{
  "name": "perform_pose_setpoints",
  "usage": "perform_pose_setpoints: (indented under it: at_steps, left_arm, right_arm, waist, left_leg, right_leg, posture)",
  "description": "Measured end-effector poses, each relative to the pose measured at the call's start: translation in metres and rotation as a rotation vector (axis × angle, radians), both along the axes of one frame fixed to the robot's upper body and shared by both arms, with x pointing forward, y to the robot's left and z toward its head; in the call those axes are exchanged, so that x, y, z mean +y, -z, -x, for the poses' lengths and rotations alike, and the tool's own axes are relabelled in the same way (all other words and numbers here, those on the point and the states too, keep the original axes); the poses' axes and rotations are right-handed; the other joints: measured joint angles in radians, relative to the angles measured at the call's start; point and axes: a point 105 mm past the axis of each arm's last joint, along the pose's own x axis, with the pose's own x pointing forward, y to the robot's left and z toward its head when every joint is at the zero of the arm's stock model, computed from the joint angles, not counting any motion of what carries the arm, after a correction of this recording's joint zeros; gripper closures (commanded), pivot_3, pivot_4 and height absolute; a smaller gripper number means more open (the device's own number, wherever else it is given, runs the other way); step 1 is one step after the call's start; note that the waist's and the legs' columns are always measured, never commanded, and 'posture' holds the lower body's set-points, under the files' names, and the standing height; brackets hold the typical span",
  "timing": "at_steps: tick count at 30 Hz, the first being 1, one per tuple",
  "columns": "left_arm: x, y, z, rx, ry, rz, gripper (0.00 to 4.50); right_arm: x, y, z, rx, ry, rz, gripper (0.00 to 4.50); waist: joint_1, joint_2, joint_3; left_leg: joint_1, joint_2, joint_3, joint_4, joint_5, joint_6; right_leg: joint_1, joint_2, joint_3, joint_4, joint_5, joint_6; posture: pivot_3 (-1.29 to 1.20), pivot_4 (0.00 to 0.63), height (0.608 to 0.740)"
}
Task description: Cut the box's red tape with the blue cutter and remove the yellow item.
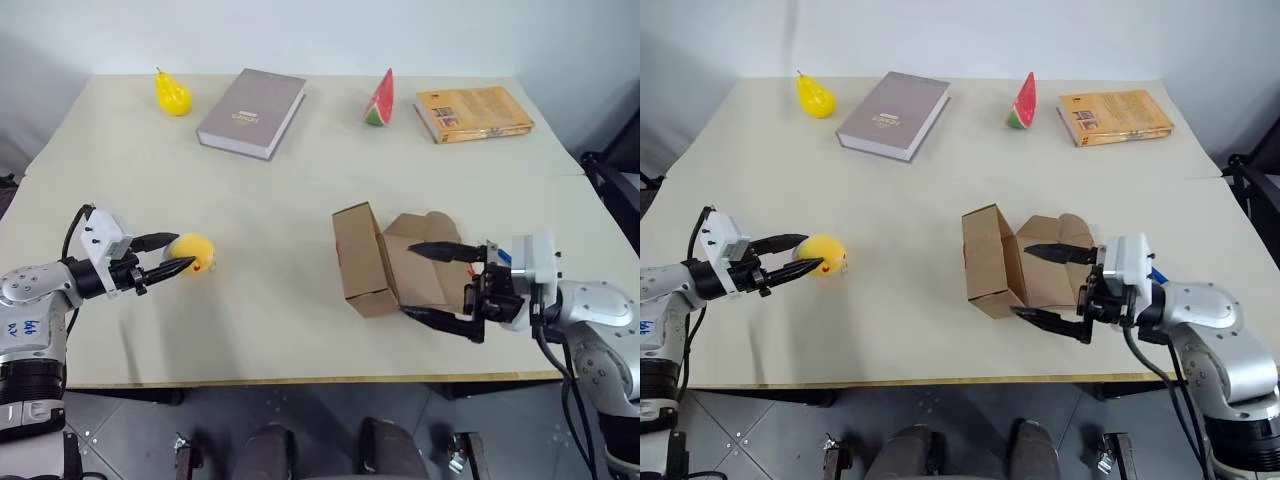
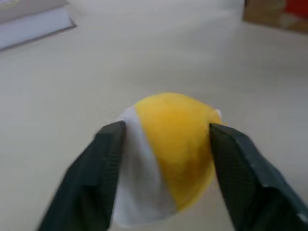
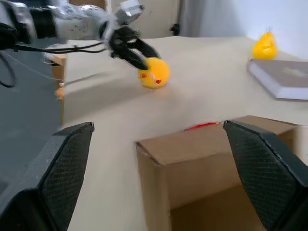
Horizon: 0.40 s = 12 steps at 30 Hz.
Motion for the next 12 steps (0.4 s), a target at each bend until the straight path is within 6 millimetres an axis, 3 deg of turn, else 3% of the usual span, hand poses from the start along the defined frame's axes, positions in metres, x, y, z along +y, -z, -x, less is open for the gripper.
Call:
perform_pose_setpoints:
  at_steps: [2,8,12]
  left_arm:
    - [0.010,-0.001,0.010,-0.004,-0.030,-0.023,0.06]
    - [0.061,0.002,0.054,0.043,-0.229,-0.117,0.02]
    - [0.067,0.014,0.090,0.079,-0.252,-0.171,0.02]
  right_arm:
    - [-0.010,-0.003,-0.003,-0.001,0.024,0.020,0.00]
    - [-0.030,-0.004,0.004,0.015,0.016,0.096,0.00]
    - [-0.039,0.004,0.006,0.035,0.002,0.135,0.00]
  waist:
    - [-0.011,0.000,0.000]
    - [-0.017,0.000,0.000]
    - [-0.008,0.001,0.001]
  left_leg:
    - [0.000,0.001,0.000,-0.001,0.000,0.000]
    - [0.001,0.001,0.001,-0.002,0.000,0.000]
    - [0.001,0.001,0.001,-0.001,-0.001,0.000]
  right_leg:
    - [0.000,0.000,-0.001,0.000,0.000,0.000]
    - [0.000,0.000,0.000,-0.001,0.000,-0.001]
    - [0.001,0.000,0.000,-0.004,0.000,-0.001]
  posture:
    - [0.00,0.150,0.740]
    - [0.00,0.150,0.740]
    - [0.00,0.150,0.740]
